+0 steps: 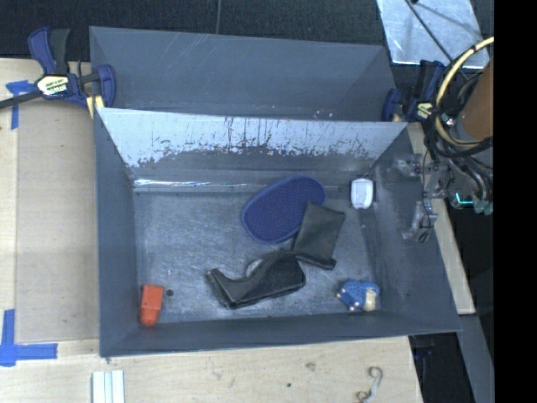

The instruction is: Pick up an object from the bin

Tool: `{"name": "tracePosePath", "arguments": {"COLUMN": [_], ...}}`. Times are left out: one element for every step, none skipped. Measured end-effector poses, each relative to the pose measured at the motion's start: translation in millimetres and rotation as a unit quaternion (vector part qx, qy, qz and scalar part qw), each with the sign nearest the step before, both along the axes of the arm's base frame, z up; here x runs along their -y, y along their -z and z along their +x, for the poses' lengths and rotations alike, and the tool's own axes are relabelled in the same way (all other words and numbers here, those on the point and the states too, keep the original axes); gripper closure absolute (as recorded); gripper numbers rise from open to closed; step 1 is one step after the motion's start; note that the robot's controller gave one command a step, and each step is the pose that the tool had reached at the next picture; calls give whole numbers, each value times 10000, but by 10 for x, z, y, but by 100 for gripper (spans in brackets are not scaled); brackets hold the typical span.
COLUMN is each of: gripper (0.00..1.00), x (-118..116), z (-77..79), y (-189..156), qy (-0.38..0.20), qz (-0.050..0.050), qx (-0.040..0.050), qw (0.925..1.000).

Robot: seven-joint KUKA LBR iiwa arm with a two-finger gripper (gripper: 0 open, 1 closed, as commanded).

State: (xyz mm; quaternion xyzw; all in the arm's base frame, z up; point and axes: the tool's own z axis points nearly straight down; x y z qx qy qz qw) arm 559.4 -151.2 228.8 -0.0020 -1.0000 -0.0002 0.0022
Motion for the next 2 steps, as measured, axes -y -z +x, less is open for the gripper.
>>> {"name": "tracePosePath", "arguments": {"gripper": [0,0], "x": [-1036,-1059], "z": [150,-217], "y": [664,1597], "qy": [-1040,-3128], "qz": [17,6], "qx": [18,20], "qw": [9946,9498]}}
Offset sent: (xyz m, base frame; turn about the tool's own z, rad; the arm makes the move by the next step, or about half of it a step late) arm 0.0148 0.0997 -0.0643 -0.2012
